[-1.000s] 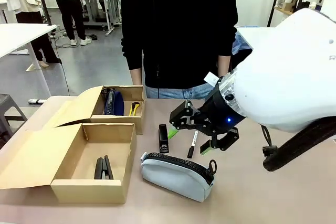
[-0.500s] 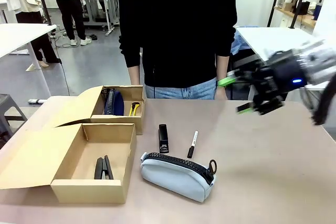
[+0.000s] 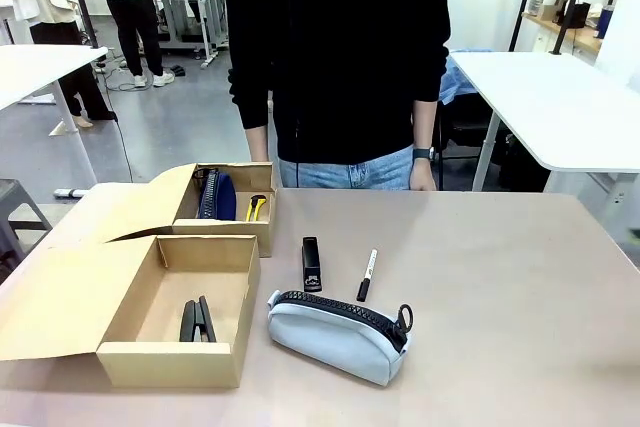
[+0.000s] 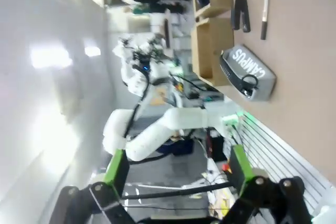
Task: Place items inside the box.
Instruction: Pick up a Pencil pouch or Stapler and place it inside the Mailer Box closest to the robot.
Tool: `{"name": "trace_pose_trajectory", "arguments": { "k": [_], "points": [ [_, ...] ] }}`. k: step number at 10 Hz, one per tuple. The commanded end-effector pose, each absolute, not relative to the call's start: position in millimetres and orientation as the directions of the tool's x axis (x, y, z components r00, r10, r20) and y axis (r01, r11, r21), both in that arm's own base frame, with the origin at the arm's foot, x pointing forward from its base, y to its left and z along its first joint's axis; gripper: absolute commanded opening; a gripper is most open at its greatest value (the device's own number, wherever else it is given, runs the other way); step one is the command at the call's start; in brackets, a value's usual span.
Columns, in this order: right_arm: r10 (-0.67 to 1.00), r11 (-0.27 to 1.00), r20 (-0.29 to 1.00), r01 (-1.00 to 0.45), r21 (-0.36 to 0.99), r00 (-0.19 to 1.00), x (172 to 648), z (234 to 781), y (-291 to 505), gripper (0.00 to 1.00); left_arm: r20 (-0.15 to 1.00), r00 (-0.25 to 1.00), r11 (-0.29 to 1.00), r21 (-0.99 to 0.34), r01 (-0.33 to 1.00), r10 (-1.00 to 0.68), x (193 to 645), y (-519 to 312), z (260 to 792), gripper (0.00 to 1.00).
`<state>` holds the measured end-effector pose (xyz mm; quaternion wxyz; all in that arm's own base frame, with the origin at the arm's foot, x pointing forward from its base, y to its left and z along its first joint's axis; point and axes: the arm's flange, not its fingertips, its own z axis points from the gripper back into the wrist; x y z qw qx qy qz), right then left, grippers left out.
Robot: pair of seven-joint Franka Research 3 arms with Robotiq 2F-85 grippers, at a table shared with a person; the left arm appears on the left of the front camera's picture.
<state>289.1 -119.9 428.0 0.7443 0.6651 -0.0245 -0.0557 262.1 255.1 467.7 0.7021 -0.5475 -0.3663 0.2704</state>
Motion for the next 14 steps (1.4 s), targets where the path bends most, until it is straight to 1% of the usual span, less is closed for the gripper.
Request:
{"name": "trace_pose_trajectory", "arguments": {
  "k": [1, 2, 3, 4, 14],
  "points": [
    [-0.201, -0.011, -0.027, 0.025, 1.000, 0.979, 211, 342, -116, 1.00, 0.238, 0.575, 0.252, -0.966, 0.056, 0.783, 263, 254, 467, 1.00],
    [-0.239, -0.008, -0.106, 0.107, 0.994, 0.965, 206, 320, -111, 1.00, 0.238, 0.575, 0.252, -0.966, 0.056, 0.783, 263, 254, 467, 1.00],
    [-0.251, 0.096, -0.178, 0.207, 0.974, 0.951, 219, 308, -83, 1.00, 0.238, 0.575, 0.252, -0.966, 0.056, 0.783, 263, 254, 467, 1.00],
    [-0.228, 0.001, -0.083, 0.085, 0.996, 0.970, 249, 371, -181, 1.00, 0.238, 0.575, 0.252, -0.966, 0.056, 0.783, 263, 254, 467, 1.00],
    [-0.228, 0.001, -0.083, 0.085, 0.996, 0.970, 249, 371, -181, 1.00, 0.238, 0.575, 0.252, -0.966, 0.056, 0.783, 263, 254, 467, 1.00]
  ]
}}
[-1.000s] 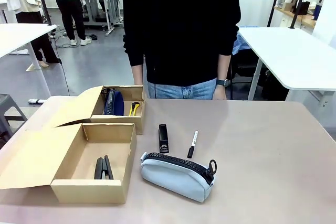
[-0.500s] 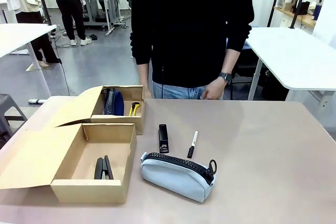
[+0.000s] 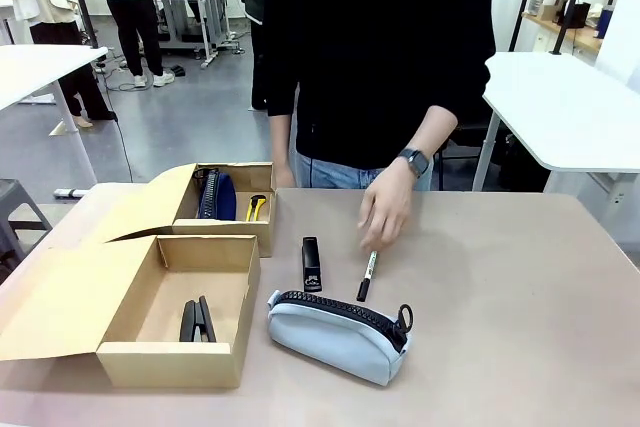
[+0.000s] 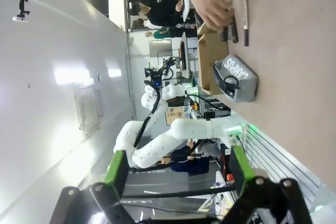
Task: Place items inside the box.
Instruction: Pick up a Pencil pouch or Stapler and place it inside the Mailer Box closest to the robot.
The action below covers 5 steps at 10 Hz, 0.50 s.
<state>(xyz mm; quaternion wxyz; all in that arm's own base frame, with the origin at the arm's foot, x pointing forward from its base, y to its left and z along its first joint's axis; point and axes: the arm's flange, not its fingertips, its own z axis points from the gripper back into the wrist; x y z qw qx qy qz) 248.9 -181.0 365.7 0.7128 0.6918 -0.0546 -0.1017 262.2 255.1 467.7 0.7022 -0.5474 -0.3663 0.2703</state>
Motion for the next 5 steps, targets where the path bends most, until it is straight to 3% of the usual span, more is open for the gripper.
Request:
{"name": "trace_pose_trajectory", "arguments": {
  "k": [1, 2, 5],
  "points": [
    [-0.228, 0.001, -0.083, 0.085, 0.996, 0.970, 249, 371, -181, 1.00, 0.238, 0.575, 0.252, -0.966, 0.056, 0.783, 263, 254, 467, 1.00],
    [-0.221, 0.022, -0.063, 0.069, 0.997, 0.973, 249, 366, -181, 1.00, 0.238, 0.575, 0.252, -0.966, 0.056, 0.783, 263, 254, 467, 1.00],
    [0.030, 0.385, 0.092, -0.096, 0.918, 0.995, 314, 378, -19, 1.00, 0.238, 0.575, 0.252, -0.966, 0.056, 0.783, 263, 254, 467, 1.00]
  ]
}}
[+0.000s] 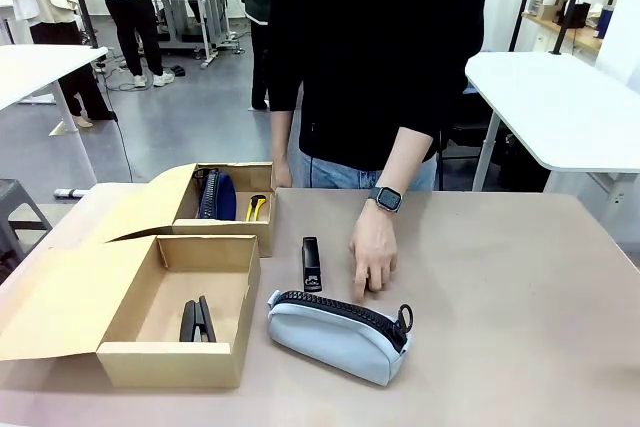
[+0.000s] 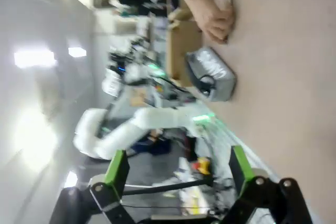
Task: Place items inside the box.
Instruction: Pick up a Pencil pouch or Stapler and place it inside the Mailer Box closest to the robot.
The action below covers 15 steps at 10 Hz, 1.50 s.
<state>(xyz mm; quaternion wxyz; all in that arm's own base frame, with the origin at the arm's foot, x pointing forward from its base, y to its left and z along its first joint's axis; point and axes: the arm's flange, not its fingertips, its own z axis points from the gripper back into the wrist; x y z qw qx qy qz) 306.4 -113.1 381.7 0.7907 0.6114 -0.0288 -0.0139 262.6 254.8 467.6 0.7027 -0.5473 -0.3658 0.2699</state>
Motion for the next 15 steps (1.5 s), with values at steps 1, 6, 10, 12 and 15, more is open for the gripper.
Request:
{"name": "trace_pose_trajectory", "arguments": {
  "k": [1, 6, 10, 12, 15],
  "points": [
    [0.114, 0.480, 0.064, -0.111, 0.870, 0.991, 332, 372, 36, 1.00, 0.238, 0.575, 0.252, -0.966, 0.056, 0.783, 263, 254, 467, 1.00],
    [0.001, 0.278, 0.224, -0.215, 0.936, 0.975, 297, 398, -62, 1.00, 0.238, 0.575, 0.252, -0.966, 0.056, 0.783, 263, 254, 467, 1.00],
    [-0.394, 0.143, 0.291, -0.255, 0.956, 0.872, 194, 379, -198, 1.00, 0.238, 0.575, 0.252, -0.966, 0.056, 0.783, 263, 254, 467, 1.00],
    [-0.375, 0.149, 0.290, -0.251, 0.956, 0.881, 202, 374, -190, 1.00, 0.238, 0.575, 0.252, -0.966, 0.056, 0.783, 263, 254, 467, 1.00],
    [-0.248, 0.206, 0.307, -0.259, 0.944, 0.919, 226, 389, -150, 1.00, 0.238, 0.575, 0.252, -0.966, 0.056, 0.783, 263, 254, 467, 1.00]
  ]
}}
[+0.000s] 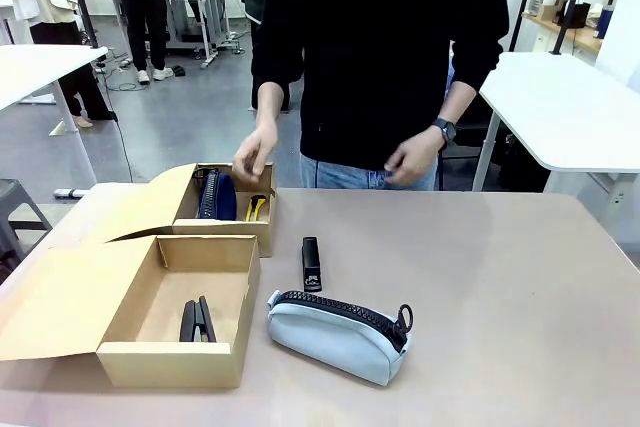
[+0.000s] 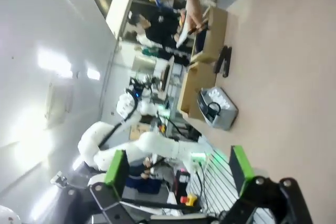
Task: Place items inside the box.
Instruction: Pick up a Pencil pouch or Stapler and place it inside the Mailer Box closest to the robot.
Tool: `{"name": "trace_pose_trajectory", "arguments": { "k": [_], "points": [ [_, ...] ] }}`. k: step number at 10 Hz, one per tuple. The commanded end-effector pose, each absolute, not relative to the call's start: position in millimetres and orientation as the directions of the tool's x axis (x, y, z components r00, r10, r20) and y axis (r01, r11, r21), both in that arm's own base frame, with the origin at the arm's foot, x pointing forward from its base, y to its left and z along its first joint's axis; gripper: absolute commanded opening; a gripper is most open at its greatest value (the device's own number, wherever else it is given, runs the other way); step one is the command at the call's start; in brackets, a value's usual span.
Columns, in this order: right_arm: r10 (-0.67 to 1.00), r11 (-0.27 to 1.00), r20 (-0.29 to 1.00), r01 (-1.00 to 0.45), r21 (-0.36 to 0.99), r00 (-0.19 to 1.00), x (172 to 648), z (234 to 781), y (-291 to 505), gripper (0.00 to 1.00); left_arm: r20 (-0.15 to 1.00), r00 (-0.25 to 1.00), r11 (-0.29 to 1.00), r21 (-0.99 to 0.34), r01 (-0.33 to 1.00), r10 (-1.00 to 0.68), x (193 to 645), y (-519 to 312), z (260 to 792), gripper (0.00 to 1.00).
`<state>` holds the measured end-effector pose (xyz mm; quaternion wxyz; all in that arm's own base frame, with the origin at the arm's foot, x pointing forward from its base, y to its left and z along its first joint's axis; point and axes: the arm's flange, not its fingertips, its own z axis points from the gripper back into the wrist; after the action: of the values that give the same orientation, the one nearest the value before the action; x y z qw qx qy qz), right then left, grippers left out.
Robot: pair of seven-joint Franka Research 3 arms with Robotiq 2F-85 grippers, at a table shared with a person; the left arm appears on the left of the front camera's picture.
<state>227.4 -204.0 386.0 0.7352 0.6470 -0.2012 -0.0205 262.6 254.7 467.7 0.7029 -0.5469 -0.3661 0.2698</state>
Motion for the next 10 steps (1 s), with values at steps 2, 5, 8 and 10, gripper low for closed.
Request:
{"name": "trace_pose_trajectory", "arguments": {
  "k": [2, 5, 8, 10],
  "points": [
    [0.000, 0.298, 0.335, -0.320, 0.899, 0.942, 241, 409, -69, 1.00, 0.238, 0.575, 0.252, -0.966, 0.056, 0.783, 263, 254, 467, 1.00],
    [0.404, 0.544, 0.260, -0.459, 0.702, 0.877, 244, 406, 117, 1.00, 0.238, 0.575, 0.252, -0.966, 0.056, 0.783, 263, 254, 467, 1.00],
    [0.613, 0.549, 0.360, -0.707, 0.446, 0.703, 234, 372, 204, 1.00, 0.238, 0.575, 0.252, -0.966, 0.056, 0.783, 263, 254, 467, 1.00],
    [0.546, 0.526, 0.247, -0.557, 0.642, 0.801, 307, 448, 107, 1.00, 0.238, 0.575, 0.252, -0.966, 0.056, 0.783, 263, 254, 467, 1.00]
  ]
}}
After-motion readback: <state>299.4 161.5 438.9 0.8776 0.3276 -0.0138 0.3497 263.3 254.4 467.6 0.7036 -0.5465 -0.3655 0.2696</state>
